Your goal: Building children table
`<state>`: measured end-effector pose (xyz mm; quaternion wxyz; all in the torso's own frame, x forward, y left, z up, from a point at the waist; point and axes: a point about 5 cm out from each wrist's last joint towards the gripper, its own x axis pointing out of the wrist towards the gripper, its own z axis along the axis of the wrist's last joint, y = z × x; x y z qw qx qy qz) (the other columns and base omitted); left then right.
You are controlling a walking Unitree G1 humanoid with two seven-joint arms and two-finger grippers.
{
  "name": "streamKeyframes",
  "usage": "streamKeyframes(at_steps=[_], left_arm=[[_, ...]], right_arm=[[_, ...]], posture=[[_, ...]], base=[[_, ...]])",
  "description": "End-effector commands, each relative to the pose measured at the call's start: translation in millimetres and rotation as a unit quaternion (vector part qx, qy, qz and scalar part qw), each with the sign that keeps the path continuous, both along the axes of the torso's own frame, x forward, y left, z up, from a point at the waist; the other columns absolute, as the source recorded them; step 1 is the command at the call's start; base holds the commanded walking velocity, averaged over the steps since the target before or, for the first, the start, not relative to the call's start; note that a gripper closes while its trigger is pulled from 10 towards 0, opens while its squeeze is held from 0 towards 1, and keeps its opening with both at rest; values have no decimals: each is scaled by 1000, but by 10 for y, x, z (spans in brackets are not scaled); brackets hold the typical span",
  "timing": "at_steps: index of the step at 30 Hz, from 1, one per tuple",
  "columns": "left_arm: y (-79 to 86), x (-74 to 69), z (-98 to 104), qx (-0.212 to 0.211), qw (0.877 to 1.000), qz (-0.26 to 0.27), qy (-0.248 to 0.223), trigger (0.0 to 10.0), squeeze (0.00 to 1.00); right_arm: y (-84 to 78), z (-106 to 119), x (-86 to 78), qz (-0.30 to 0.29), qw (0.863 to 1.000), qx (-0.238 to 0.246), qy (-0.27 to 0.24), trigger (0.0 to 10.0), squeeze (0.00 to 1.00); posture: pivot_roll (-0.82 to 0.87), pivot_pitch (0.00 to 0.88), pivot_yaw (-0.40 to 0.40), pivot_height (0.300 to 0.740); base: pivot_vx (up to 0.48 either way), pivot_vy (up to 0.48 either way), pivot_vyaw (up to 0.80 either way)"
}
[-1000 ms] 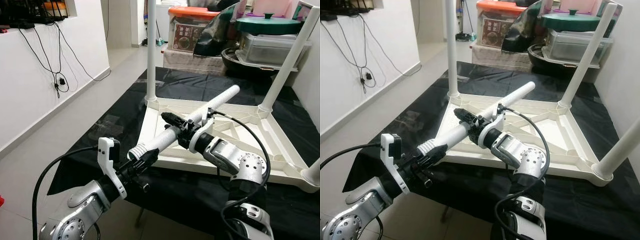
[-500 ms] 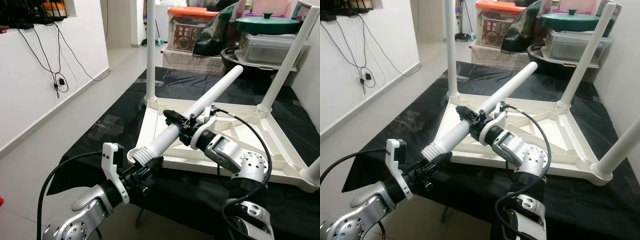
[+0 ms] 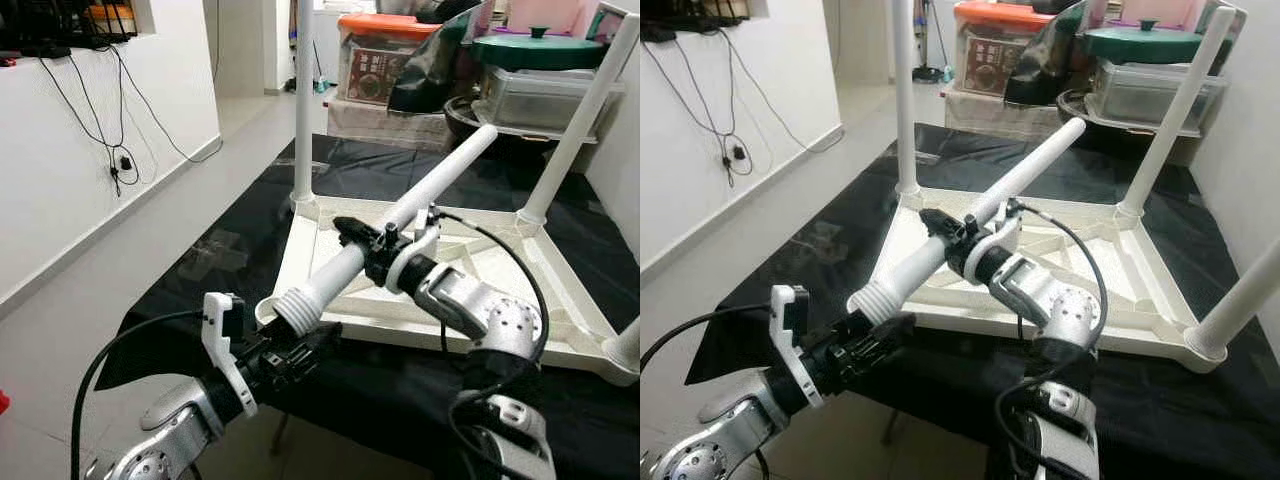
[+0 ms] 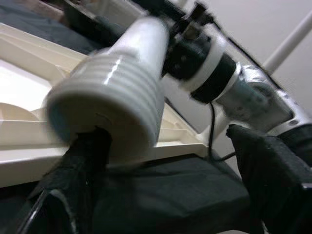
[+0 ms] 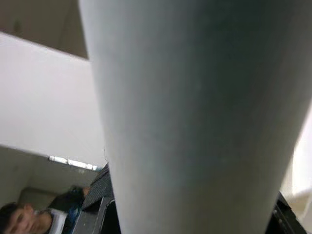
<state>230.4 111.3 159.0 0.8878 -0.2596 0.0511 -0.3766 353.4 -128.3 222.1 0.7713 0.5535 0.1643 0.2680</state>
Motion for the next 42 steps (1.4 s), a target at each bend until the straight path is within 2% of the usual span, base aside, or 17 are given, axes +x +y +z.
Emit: streamKeyframes(at_steps=[1, 3, 8, 9, 10, 11, 13, 14, 15, 16, 17, 18, 19, 23, 27, 33, 42], left_arm=[[-18, -37, -282, 30, 997, 0, 74, 10000, 0], [-23, -58, -338, 41, 996, 22, 82, 10000, 0], [-30, -57, -372, 51, 994, 46, 83, 10000, 0], [-13, -40, -384, 56, 992, 72, 84, 10000, 0], [-13, -40, -384, 56, 992, 72, 84, 10000, 0], [1, -30, -384, 63, 991, 91, 77, 10000, 0], [20, -19, -388, 79, 987, 122, 69, 10000, 0], [17, -18, -386, 85, 986, 129, 65, 10000, 0], [17, -18, -386, 85, 986, 129, 65, 10000, 0], [14, -18, -386, 87, 985, 133, 63, 10000, 0], [-21, -34, -394, 92, 985, 136, 62, 10000, 0], [-21, -34, -394, 92, 985, 136, 62, 10000, 0], [-43, -50, -400, 97, 984, 136, 61, 10000, 0], [-60, -64, -402, 101, 983, 139, 58, 10000, 0], [-79, -81, -400, 112, 981, 153, 46, 10000, 0], [-97, -100, -395, 125, 978, 162, 35, 10000, 0], [-127, -124, -410, 130, 978, 162, 35, 10000, 0]], right_arm=[[20, 293, 40, -4, 997, 44, -60, 0, 0], [-98, 373, 116, -48, 996, 37, -72, 0, 0], [-163, 342, 160, -93, 993, 0, -71, 0, 0], [-198, 295, 183, -137, 985, -76, -77, 9804, 0], [-198, 295, 183, -137, 985, -76, -77, 9804, 0], [-225, 269, 192, -181, 962, -177, -105, 10000, 0], [-233, 255, 186, -247, 912, -291, -148, 10000, 0], [-237, 250, 181, -272, 897, -313, -155, 10000, 0], [-237, 250, 181, -272, 897, -313, -155, 10000, 0], [-243, 246, 179, -287, 889, -321, -156, 10000, 0], [-156, 229, 142, -256, 855, -406, -198, 10000, 0], [-156, 229, 142, -256, 855, -406, -198, 10000, 0], [-87, 221, 97, -234, 840, -432, -230, 10000, 0], [-49, 228, 51, -235, 830, -436, -257, 10000, 0], [-4, 210, -25, -243, 811, -445, -291, 10000, 0], [18, 211, -75, -249, 795, -450, -322, 10000, 0], [7, 212, -89, -257, 791, -450, -326, 10000, 0]], posture=[[150, 0, -62, 740], [152, 0, -63, 740], [153, 0, -62, 740], [156, 0, -64, 740], [156, 0, -64, 740], [156, 0, -64, 740], [157, 0, -62, 740], [157, 0, -63, 740], [157, 0, -63, 740], [157, 0, -63, 740], [158, 0, -60, 740], [158, 0, -60, 740], [157, 0, -59, 740], [158, 0, -61, 740], [158, 0, -63, 740], [161, 0, -67, 740], [161, 0, -68, 740]], base=[[0, 0, 0], [0, 0, 0], [0, 0, 0], [0, 0, 0], [0, 0, 0], [0, 0, 0], [0, 0, 0], [0, 0, 0], [0, 0, 0], [0, 0, 0], [0, 0, 0], [0, 0, 0], [0, 0, 0], [0, 0, 0], [0, 0, 0], [0, 0, 133], [0, 0, 794]])
